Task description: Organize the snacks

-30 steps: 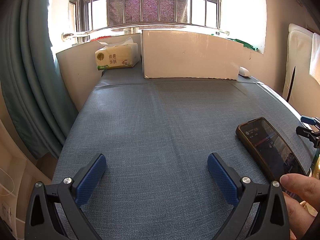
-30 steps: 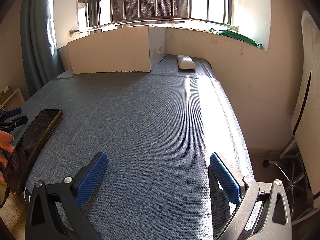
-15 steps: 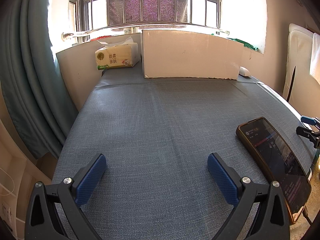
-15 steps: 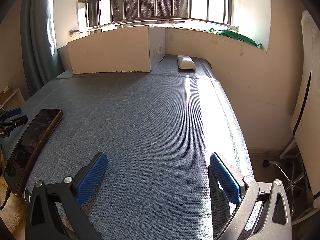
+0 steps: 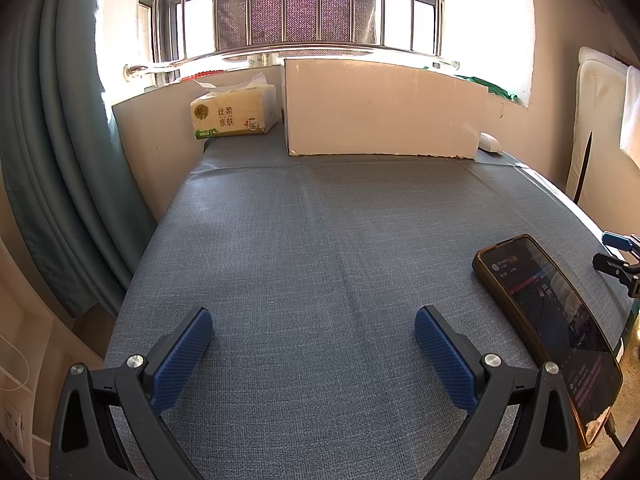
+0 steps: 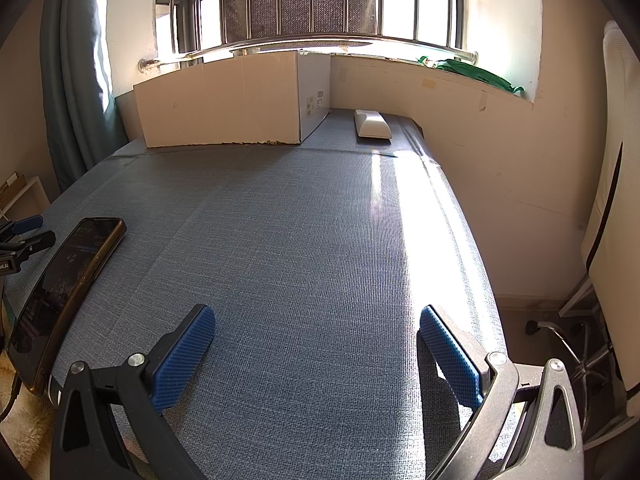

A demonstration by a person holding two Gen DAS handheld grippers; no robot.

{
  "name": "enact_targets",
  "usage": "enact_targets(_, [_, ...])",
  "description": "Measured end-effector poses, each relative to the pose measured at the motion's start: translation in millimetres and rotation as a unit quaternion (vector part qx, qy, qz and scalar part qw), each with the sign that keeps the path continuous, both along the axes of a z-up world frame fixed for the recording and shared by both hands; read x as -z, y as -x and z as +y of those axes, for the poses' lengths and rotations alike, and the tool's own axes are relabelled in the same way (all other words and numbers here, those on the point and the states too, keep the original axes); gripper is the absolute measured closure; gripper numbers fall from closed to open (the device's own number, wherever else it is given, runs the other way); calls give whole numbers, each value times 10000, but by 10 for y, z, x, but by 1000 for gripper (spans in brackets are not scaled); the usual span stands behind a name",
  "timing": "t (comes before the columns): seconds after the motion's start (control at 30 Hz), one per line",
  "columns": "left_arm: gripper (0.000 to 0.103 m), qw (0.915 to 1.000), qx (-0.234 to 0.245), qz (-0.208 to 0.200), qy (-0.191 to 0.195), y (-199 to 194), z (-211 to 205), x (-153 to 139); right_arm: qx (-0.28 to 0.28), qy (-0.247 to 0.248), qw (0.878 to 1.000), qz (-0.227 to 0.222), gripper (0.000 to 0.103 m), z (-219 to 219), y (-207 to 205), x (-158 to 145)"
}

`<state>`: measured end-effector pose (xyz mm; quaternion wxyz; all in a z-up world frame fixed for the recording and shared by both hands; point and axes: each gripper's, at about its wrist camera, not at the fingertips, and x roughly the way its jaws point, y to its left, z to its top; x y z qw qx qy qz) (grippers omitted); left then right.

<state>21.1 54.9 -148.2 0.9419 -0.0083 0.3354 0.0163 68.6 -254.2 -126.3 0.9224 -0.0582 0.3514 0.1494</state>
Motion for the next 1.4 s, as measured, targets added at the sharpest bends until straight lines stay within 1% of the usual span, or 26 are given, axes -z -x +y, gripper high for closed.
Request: enact_targets(1.4, [0,10000,-5,-21,-3,-42,-8,-21,-11,-11,10000,-26,0,2,22,5])
